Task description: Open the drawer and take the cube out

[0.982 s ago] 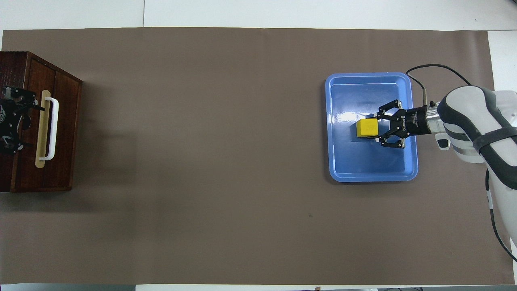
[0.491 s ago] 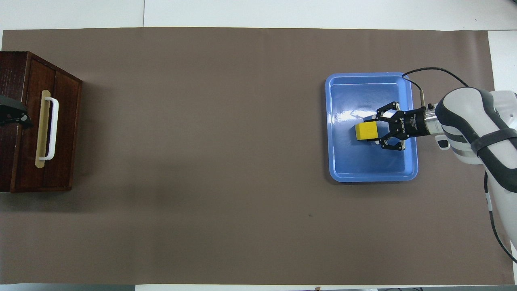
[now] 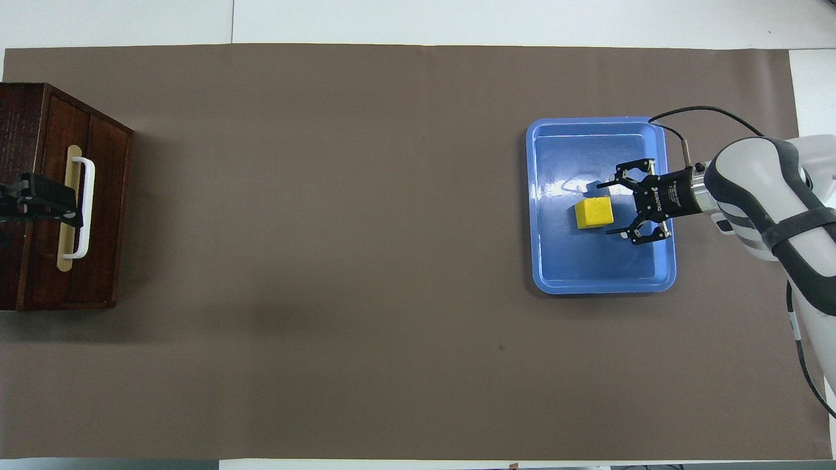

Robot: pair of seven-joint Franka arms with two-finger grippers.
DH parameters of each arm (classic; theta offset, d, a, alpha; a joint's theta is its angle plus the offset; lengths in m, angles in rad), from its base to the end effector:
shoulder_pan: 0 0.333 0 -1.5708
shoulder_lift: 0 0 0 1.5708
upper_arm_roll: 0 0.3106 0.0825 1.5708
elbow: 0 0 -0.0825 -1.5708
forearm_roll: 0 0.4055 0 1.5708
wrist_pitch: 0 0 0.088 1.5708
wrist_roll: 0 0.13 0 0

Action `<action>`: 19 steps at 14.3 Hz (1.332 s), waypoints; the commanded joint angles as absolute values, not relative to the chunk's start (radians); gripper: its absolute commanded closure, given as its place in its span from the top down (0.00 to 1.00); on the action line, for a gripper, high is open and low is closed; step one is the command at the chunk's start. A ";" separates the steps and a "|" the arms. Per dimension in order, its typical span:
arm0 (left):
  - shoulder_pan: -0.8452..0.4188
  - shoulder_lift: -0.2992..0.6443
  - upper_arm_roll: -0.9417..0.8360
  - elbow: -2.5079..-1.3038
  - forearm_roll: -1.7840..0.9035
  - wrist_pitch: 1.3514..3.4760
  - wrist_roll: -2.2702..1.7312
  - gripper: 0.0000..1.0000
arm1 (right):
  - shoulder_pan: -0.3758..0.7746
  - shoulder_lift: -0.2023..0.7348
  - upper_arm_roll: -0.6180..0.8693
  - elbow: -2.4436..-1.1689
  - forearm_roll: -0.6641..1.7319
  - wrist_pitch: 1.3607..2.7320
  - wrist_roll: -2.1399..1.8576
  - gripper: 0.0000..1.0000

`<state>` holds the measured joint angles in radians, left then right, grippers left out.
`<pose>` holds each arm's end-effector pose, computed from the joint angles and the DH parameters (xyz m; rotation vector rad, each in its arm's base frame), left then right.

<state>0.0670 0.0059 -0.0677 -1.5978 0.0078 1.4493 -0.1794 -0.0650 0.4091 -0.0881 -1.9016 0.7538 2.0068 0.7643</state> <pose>0.5593 0.0008 0.5702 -3.0988 -0.2781 0.2386 0.6153 -0.0379 0.2374 -2.0296 1.6235 0.5992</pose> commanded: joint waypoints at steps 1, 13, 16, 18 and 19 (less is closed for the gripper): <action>0.026 -0.015 -0.049 -1.597 -0.009 1.399 -0.134 1.00 | -0.057 0.368 -0.091 -1.867 0.669 1.971 0.776 0.98; 0.009 -0.005 -0.044 -1.568 -0.032 1.342 -0.035 1.00 | 0.050 0.039 -0.063 -1.690 0.119 1.677 0.544 1.00; 0.008 0.000 -0.046 -1.557 -0.031 1.341 -0.034 1.00 | 0.084 -0.020 -0.063 -1.690 0.035 1.629 0.379 1.00; -0.004 -0.002 -0.046 -1.562 -0.032 1.341 -0.026 1.00 | 0.081 -0.047 -0.063 -1.704 0.029 1.618 0.264 1.00; -0.008 -0.003 -0.045 -1.565 -0.032 1.336 -0.026 1.00 | 0.081 -0.064 -0.063 -1.716 0.029 1.588 0.223 1.00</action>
<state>0.0159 -0.0065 -0.0597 -1.5776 -0.0213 1.3627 -0.0385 0.0880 -0.0249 -0.0653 -1.6826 0.0499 1.6152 0.3264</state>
